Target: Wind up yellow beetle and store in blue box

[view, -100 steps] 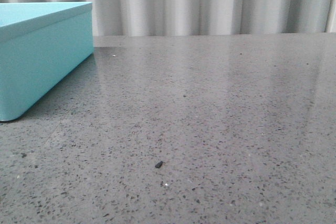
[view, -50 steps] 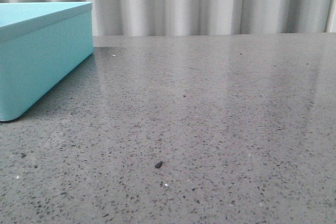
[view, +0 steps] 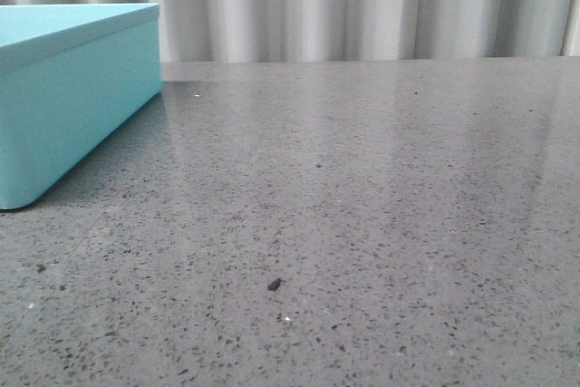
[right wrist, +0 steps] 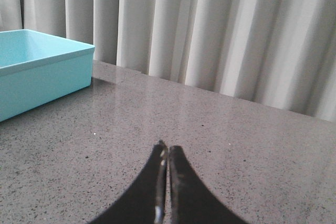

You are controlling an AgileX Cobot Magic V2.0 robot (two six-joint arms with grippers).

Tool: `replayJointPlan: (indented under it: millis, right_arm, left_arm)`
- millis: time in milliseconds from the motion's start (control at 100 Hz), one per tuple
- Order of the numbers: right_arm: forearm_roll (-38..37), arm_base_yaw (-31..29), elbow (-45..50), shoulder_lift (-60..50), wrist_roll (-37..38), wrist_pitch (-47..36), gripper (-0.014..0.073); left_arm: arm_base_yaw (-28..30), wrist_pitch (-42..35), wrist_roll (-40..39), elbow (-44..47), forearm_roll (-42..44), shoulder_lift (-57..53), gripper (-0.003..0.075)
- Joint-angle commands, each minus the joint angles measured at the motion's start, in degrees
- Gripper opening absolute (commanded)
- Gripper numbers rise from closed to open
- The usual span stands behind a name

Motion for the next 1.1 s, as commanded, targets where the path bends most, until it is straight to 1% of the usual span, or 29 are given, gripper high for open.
replayJointPlan:
  millis: [0, 290, 450, 500, 580, 650, 760, 920, 1090]
  right_arm:
    - [0.2, 0.1, -1.3, -0.7, 0.1, -5.2, -0.0041]
    - [0.2, 0.1, -1.3, -0.7, 0.1, -6.6, -0.0041]
    - [0.4, 0.1, -1.3, -0.7, 0.1, -6.7, -0.0041]
    - [0.4, 0.1, -1.3, -0.7, 0.1, -6.7, -0.0041]
    - [0.6, 0.1, -1.3, -0.7, 0.1, -6.5, -0.0041]
    - [1.0, 0.1, -1.3, -0.7, 0.1, -6.5, -0.0041]
    - [1.0, 0.1, -1.3, -0.7, 0.1, -6.4, -0.0041]
    - [1.0, 0.1, -1.3, -0.7, 0.1, -6.2, -0.0041]
    - [1.0, 0.1, -1.3, -0.7, 0.1, -6.1, -0.0041]
  left_arm:
    - [-0.4, -4.1, -0.7, -1.4, -2.6, 0.9, -0.0021]
    - [-0.4, -4.4, -0.7, -1.4, -2.8, 0.9, -0.0021]
    - [-0.4, -4.9, -0.7, 1.3, -3.0, 0.9, -0.0021]
    - [-0.4, -4.9, -0.7, 2.2, -0.6, 0.9, -0.0021]
    - [-0.4, -4.9, -0.7, 3.3, 9.0, 0.9, -0.0021]
    - [-0.4, -4.9, -0.7, 3.7, 14.4, 0.9, -0.0021]
    - [-0.4, -5.7, -0.7, 4.3, 14.9, 0.2, -0.0021]
    - [-0.4, -7.7, -0.7, 7.9, 16.0, -2.5, -0.0021]
    - [-0.4, -8.2, -0.7, 10.8, 20.3, -2.3, -0.0021]
